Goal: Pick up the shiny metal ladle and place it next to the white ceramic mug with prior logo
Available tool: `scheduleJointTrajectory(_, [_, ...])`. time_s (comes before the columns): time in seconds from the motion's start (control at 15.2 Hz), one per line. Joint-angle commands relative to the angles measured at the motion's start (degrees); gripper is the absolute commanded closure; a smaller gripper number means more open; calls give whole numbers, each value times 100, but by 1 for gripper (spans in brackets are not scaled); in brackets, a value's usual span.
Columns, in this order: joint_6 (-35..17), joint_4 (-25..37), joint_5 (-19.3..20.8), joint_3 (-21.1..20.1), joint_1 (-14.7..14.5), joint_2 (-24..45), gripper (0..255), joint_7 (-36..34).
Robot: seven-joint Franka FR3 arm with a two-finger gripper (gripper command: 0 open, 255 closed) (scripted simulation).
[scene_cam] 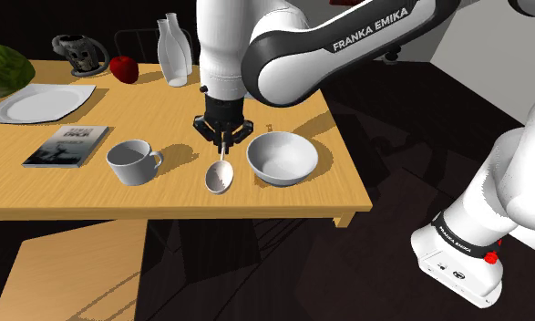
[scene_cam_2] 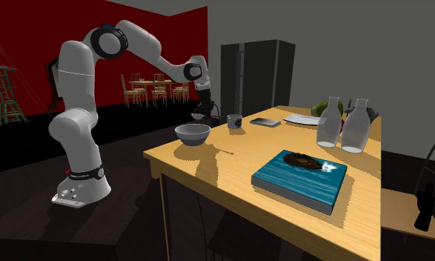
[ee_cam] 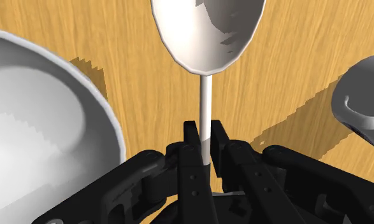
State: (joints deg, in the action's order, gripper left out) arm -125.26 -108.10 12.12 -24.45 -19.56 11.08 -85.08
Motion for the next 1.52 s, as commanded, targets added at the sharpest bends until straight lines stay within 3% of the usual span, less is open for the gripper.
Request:
scheduleJointTrajectory(0.0, [-146, -85, 52, 14, -6, 68, 255, -40])
scheduleJointTrajectory(0.79, [-921, -476, 407, 126, -81, 512, 255, -330])
scheduleJointTrajectory(1.32, [-948, -487, 423, 132, -85, 531, 255, -343])
scheduleJointTrajectory(1.39, [-948, -487, 423, 132, -85, 531, 0, -343])
scheduleJointTrajectory(1.45, [-948, -487, 423, 132, -85, 531, 0, -342])
